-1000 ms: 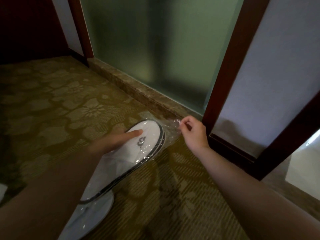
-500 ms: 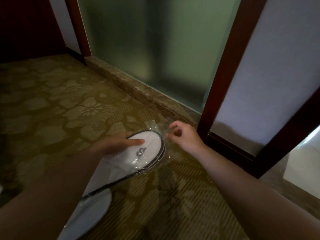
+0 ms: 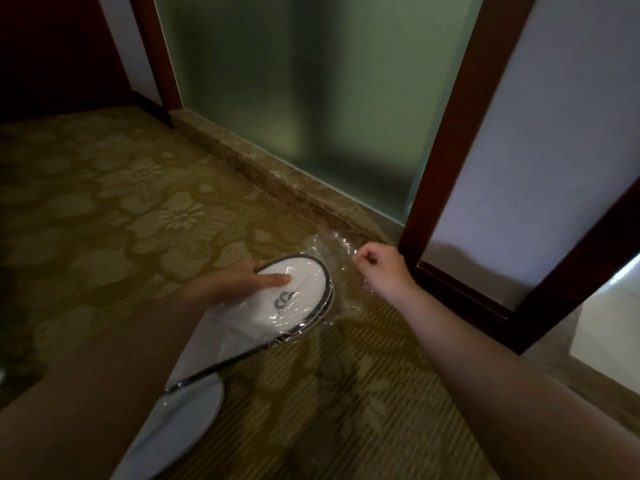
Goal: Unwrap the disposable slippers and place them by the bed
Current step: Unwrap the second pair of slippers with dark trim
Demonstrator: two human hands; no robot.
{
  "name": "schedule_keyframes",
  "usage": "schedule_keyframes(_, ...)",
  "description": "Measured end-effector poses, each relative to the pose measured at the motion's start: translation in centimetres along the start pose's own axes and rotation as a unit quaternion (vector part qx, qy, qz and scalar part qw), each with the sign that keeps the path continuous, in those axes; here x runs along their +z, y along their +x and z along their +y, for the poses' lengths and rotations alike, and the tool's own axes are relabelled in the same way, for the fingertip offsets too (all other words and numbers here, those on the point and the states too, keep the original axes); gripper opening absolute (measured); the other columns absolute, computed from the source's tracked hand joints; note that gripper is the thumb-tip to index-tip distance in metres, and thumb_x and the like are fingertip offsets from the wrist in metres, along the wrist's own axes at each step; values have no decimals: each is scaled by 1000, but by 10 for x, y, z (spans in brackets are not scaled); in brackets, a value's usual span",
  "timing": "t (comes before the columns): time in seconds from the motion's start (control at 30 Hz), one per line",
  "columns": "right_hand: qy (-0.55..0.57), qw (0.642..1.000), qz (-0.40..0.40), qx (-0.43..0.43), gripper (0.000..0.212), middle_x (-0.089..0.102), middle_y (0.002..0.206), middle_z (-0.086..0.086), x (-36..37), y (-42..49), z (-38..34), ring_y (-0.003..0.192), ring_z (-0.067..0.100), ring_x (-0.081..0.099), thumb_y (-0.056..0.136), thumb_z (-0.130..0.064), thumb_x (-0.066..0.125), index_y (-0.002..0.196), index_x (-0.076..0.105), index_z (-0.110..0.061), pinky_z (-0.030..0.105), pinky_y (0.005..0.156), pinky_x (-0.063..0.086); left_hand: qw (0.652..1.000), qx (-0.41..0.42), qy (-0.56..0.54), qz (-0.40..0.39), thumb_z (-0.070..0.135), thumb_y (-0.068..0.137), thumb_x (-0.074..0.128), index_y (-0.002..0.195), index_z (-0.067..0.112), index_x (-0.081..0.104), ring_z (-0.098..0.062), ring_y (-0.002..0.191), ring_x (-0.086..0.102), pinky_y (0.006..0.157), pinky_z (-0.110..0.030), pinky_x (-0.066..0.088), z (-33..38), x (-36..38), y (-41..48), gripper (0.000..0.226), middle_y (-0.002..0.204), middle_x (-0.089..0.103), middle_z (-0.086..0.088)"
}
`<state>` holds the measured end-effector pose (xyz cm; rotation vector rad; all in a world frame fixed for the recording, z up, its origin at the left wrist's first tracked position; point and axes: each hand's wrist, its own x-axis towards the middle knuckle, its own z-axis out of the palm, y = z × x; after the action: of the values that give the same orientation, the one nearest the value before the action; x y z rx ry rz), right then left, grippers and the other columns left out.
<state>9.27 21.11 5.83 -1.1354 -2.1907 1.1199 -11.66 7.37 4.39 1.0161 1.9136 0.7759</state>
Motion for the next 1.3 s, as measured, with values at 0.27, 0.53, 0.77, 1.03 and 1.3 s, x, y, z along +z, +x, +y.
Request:
schedule_keyframes(0.27, 91, 984, 26, 150, 24, 61, 67, 3, -12, 8, 25, 47, 9, 60, 91, -17, 57, 68, 59, -18, 19, 45, 44, 1000, 1, 19, -22, 61, 55, 75, 80, 23, 69, -16, 69, 71, 57, -22, 53, 14, 8, 1, 46, 73, 73, 2)
schedule_keyframes(0.53, -129, 978, 0, 166, 19, 70, 95, 10, -12, 5, 38, 90, 30, 66, 91, -21, 50, 84, 67, -17, 37, 83, 53, 990, -22, 64, -122, 71, 31, 76, 86, 30, 68, -14, 86, 70, 71, -24, 54, 12, 12, 1, 69, 94, 73, 2)
schedule_keyframes(0.77, -131, 988, 80, -5, 11, 54, 94, -3, -14, -3, 21, 87, 17, 54, 89, -18, 58, 100, 57, -16, 27, 72, 41, 993, -36, 78, -83, 62, 57, 70, 88, 27, 67, -14, 79, 70, 64, -23, 53, 4, 5, 0, 46, 89, 72, 2)
schedule_keyframes(1.03, 4, 988, -150, 39, 19, 63, 96, -2, 12, -1, -9, 92, 18, 59, 92, -30, 53, 101, 66, -19, 37, 87, 48, 991, -54, 98, -78, 46, 77, 66, 102, 19, 65, -12, 79, 68, 59, -19, 51, 5, 5, 0, 37, 88, 70, 2)
schedule_keyframes(1.3, 10, 982, -181, 56, 8, 56, 81, -8, 12, 0, -6, 83, 14, 56, 88, -29, 61, 83, 60, -23, 34, 81, 49, 987, -58, 117, -95, 64, 59, 71, 108, 15, 65, -20, 89, 68, 74, -29, 55, 11, 8, 0, 70, 99, 70, -4)
